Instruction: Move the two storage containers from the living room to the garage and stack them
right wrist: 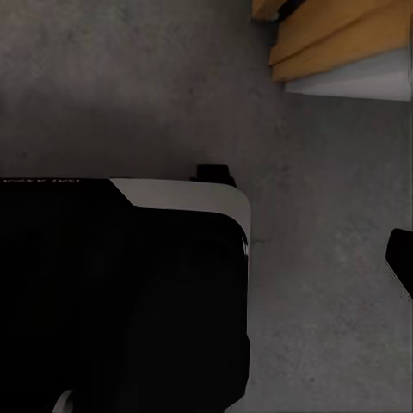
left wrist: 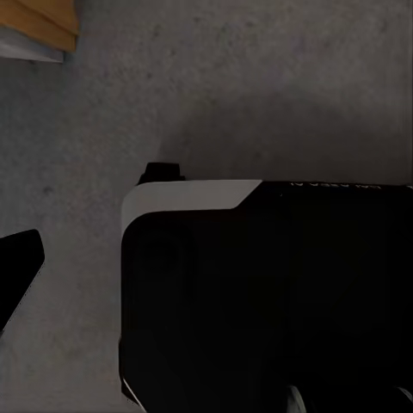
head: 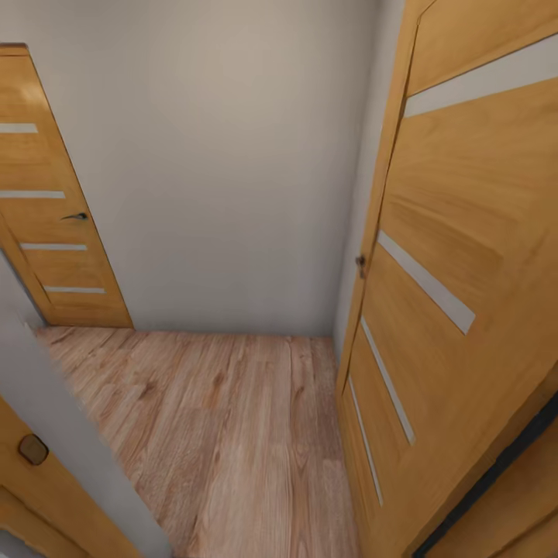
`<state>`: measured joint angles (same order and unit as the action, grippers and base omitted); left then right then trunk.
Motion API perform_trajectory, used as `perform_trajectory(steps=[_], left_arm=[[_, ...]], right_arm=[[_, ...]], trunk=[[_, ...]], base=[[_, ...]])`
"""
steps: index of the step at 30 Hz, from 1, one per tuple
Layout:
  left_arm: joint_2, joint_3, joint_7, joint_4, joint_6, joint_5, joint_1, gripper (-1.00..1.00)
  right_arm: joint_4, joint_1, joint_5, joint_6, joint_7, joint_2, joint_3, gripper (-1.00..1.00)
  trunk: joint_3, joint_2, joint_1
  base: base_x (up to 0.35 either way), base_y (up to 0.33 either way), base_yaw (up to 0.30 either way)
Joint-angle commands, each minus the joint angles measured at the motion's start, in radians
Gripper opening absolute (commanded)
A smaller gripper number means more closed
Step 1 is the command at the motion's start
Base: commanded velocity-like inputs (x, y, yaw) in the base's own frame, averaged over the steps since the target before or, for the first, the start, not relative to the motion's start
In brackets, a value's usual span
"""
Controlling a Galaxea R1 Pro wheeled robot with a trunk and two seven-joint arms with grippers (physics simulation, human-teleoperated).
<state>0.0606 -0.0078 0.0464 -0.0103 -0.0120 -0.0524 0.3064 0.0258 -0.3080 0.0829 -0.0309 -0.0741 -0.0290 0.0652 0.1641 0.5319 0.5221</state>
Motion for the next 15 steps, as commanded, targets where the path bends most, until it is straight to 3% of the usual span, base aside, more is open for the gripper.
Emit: perform_trajectory(steps=[1, 5, 11, 15], left_arm=[[0.000, -0.001, 0.003, 0.000, -0.001, -0.006, 0.001, 1.00], [0.001, -0.001, 0.004, 0.000, -0.001, -0.006, 0.000, 1.00], [0.001, -0.001, 0.005, -0.001, -0.001, -0.006, 0.001, 1.00], [0.001, -0.001, 0.003, -0.001, -0.003, -0.006, 0.000, 1.00]], right_arm=[[0.003, -0.002, 0.009, -0.003, -0.004, 0.000, 0.007, 1.00], [0.002, -0.002, 0.010, -0.003, -0.004, 0.000, 0.007, 1.00], [0.002, -0.002, 0.011, -0.003, -0.004, 0.000, 0.006, 1.00], [0.002, -0.002, 0.011, -0.004, -0.004, 0.000, 0.006, 1.00]], trunk=[[0.002, 0.001, 0.001], [0.002, 0.001, 0.001], [0.002, 0.001, 0.001], [0.002, 0.001, 0.001]], base=[[0.322, 0.000, -0.001], [0.281, 0.000, -0.001], [0.055, 0.001, 0.000], [0.127, 0.147, 0.000]])
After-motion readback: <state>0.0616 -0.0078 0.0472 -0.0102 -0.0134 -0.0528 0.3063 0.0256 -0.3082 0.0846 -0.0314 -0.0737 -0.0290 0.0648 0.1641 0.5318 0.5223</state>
